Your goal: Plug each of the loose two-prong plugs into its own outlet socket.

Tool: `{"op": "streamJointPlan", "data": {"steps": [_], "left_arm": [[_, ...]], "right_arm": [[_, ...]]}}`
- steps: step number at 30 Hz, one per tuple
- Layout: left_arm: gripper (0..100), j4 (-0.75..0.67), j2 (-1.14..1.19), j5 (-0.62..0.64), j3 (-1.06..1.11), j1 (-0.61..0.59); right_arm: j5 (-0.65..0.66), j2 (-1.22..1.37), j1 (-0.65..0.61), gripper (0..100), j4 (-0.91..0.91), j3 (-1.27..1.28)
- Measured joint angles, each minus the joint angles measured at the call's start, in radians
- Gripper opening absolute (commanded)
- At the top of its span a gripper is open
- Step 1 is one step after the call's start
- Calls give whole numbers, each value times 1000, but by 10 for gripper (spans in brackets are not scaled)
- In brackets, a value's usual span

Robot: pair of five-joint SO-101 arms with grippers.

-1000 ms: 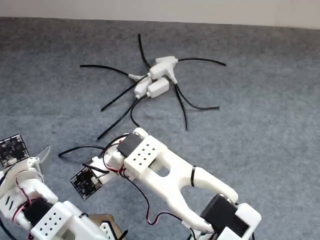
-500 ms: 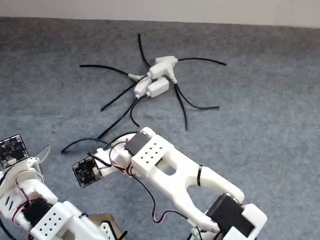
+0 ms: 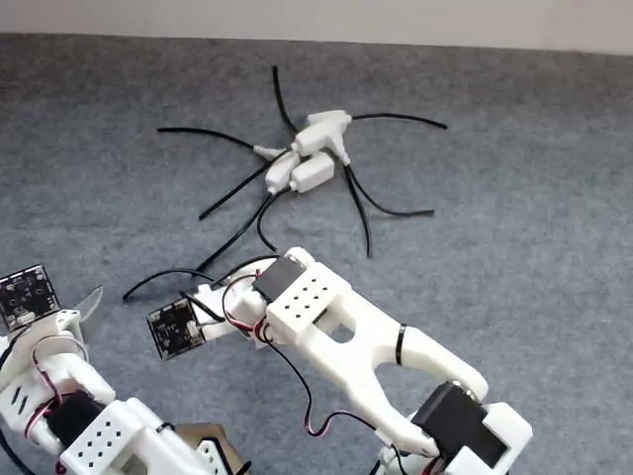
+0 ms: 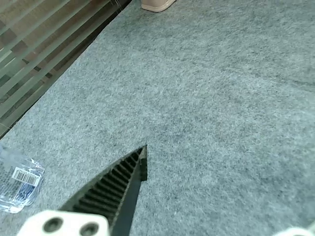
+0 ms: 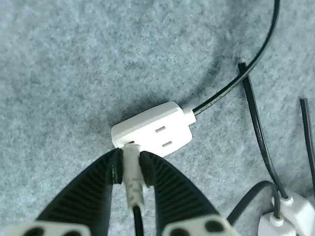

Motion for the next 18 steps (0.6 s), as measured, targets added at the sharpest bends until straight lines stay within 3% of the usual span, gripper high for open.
{"op": "streamJointPlan", "data": {"steps": [7,13,18], "left_arm": [[531,0,0,0,0,0],[531,0,0,0,0,0],[531,0,0,0,0,0]], "right_arm": [[12,0,0,23,5,0],[12,2,0,251,58,2],[20,12,2,262,75,5]]}}
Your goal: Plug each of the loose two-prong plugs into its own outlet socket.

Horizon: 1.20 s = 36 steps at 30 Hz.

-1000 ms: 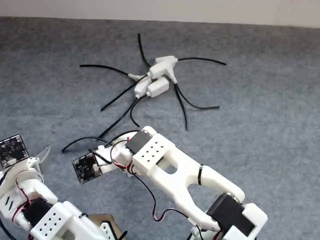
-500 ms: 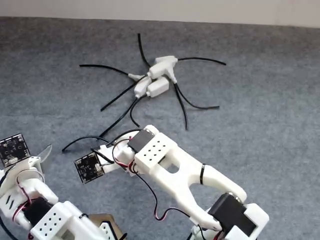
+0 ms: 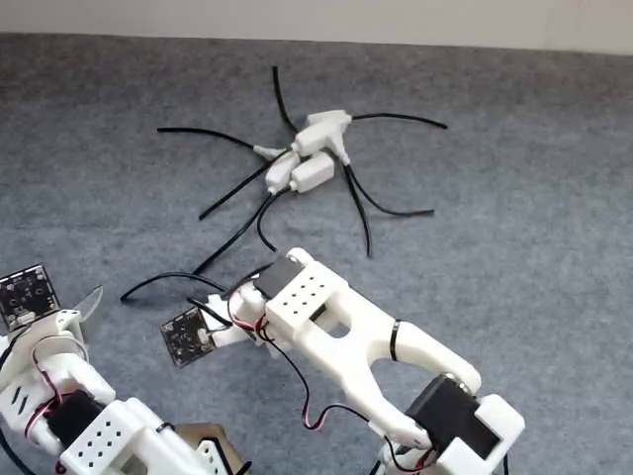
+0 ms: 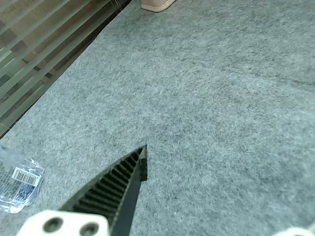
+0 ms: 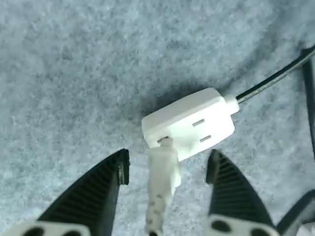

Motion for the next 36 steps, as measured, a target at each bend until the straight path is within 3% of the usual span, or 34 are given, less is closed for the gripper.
{"op": "streamJointPlan", "data": {"steps": [13,15,18,24,31,36], "left_arm": [[531,0,0,0,0,0],[531,0,0,0,0,11],[531,38,0,0,0,60],[530,341,0,0,-25,255],[530,706,23,9,-279,315],[495,829,273,9,-549,341]], "right_arm": [[-23,-28,2,261,43,-3],[-124,-61,3,261,44,-35],[-388,-103,55,260,49,-114],[-862,-106,147,260,112,-120],[-1117,-106,157,260,41,35],[-1188,-157,80,260,-11,147]]}}
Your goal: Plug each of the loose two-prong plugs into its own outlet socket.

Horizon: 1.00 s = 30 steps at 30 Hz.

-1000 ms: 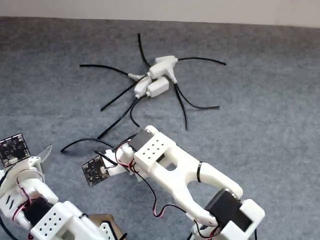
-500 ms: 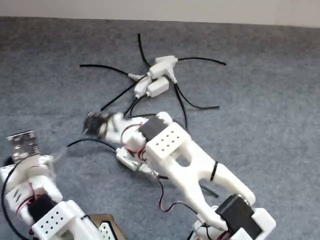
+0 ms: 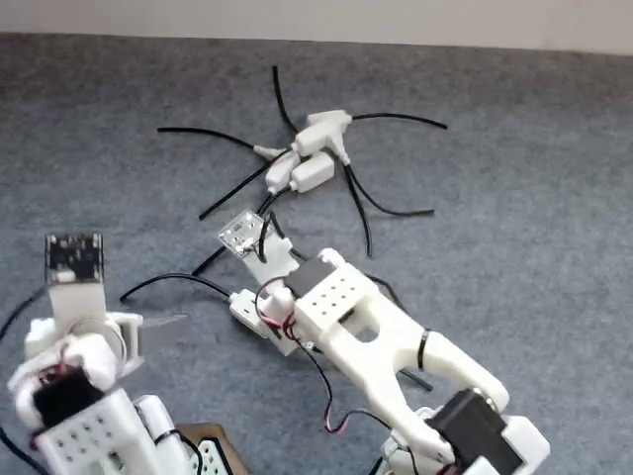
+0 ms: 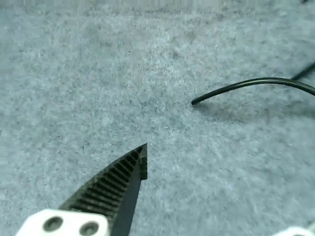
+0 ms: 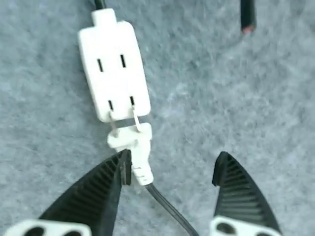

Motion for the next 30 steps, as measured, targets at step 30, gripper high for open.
{"op": "streamJointPlan", "data": {"steps": [30], "left_arm": [[288,316,982,-135,-749,149]], "right_arm": [[216,-144,-153,260,-138,221]]}}
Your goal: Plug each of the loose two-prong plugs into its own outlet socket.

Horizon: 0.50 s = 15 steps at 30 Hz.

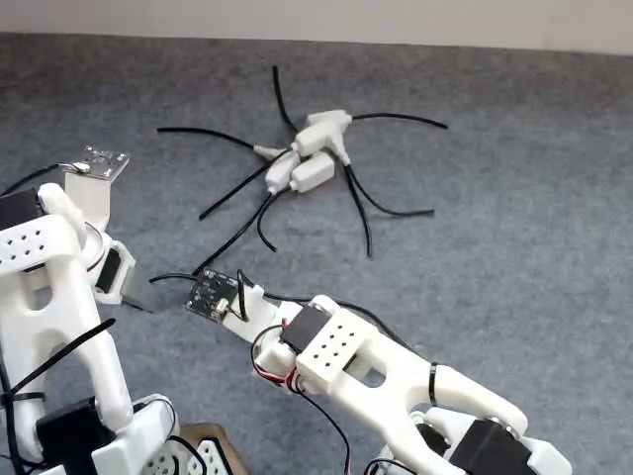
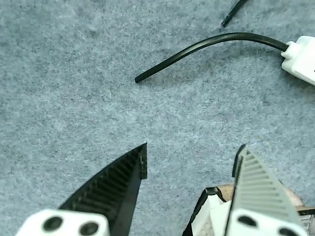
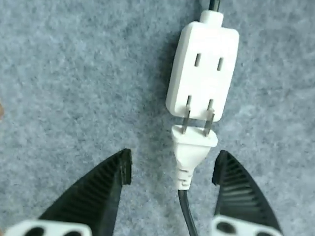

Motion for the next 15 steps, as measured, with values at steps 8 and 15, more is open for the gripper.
{"op": "streamJointPlan", "data": {"steps": [8,15], "left_arm": [[288,0,0,0,-2,-15],[288,0,0,-12,-2,-34]], "right_arm": [[21,0,75,260,-12,12],[28,0,81,260,-15,21]]}}
